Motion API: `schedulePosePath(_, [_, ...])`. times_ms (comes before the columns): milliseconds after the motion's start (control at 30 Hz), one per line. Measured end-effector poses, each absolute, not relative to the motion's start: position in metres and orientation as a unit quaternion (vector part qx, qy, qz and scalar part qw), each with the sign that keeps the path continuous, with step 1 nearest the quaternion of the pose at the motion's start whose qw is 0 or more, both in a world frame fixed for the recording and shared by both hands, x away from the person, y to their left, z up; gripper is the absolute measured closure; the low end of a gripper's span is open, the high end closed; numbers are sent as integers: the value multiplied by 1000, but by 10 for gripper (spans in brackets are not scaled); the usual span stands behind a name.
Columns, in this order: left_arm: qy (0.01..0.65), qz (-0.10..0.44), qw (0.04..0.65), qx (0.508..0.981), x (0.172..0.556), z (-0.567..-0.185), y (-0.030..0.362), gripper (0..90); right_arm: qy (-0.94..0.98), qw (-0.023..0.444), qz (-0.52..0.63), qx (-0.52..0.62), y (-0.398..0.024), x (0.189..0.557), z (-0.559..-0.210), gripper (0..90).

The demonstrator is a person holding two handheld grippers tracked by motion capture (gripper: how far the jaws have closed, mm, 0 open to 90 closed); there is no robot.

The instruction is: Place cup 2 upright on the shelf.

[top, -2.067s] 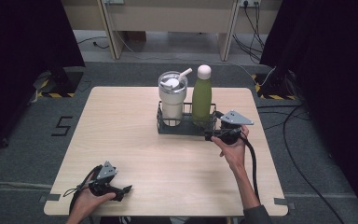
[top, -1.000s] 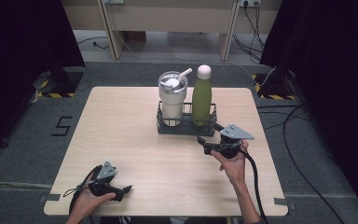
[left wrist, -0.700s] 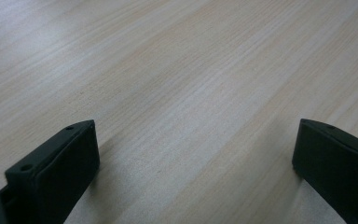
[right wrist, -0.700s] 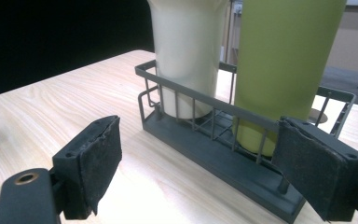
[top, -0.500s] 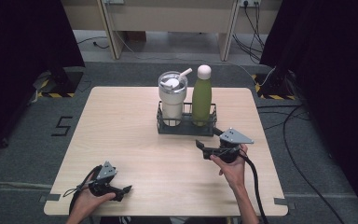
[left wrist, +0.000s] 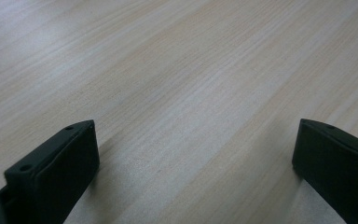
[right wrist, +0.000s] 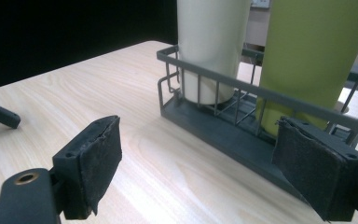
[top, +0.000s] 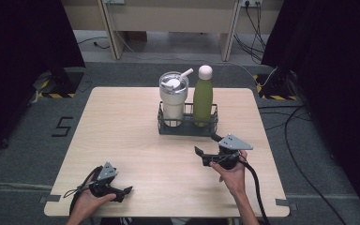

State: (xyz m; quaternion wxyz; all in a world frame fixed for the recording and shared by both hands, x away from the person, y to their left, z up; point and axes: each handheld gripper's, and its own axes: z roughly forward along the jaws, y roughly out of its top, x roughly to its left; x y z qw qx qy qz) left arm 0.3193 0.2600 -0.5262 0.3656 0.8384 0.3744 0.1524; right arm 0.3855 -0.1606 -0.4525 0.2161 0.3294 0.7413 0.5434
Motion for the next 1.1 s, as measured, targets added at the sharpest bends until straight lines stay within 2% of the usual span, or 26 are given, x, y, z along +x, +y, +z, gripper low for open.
schedulePosePath(1100, [375,153,366,838,319,-526,260,0,762,187,519,340,-168,362,-485,152])
